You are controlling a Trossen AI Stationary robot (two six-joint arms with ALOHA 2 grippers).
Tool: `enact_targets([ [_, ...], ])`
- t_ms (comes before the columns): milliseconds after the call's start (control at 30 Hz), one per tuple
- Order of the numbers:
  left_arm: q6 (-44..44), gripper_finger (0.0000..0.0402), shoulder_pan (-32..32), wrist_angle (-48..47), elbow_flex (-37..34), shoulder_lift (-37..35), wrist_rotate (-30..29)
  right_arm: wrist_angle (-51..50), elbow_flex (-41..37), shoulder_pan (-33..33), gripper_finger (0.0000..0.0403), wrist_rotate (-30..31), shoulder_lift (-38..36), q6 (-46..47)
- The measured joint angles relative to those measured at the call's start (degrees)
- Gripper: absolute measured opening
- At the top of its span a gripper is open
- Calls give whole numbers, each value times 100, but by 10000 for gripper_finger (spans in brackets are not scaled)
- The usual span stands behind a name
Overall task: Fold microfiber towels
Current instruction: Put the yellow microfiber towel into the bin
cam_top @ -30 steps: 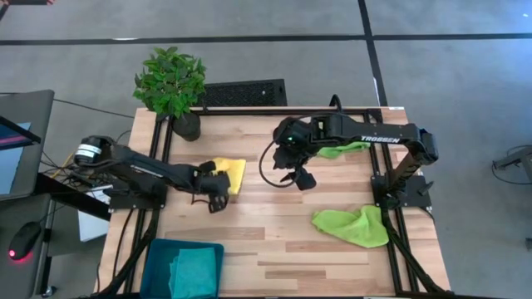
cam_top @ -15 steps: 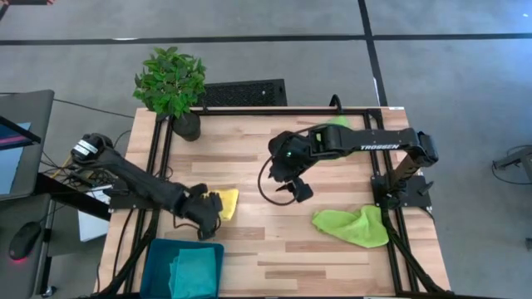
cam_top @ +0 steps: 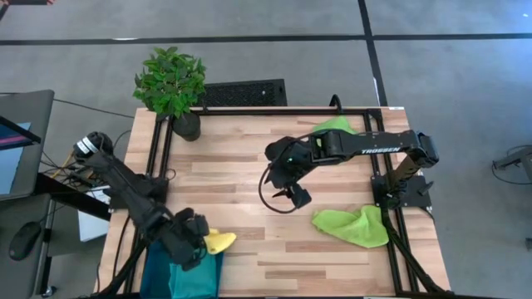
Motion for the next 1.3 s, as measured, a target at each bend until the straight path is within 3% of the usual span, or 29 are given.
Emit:
enact_targets([
  [300, -1154, 0, -697, 145, 36, 0, 360, 220, 0, -4, 244, 1, 0, 6],
  [567, -1333, 0, -1041, 684, 36, 38, 258, 227, 0, -101, 244, 0, 0, 90],
  [1067, -1510, 0, -1234, 1843, 39, 1324, 773, 324, -2, -130, 244, -2, 0, 50],
  [1300, -1857, 0, -1234, 1891, 16, 1593, 978, 334, -2, -128, 244, -3, 0, 48],
])
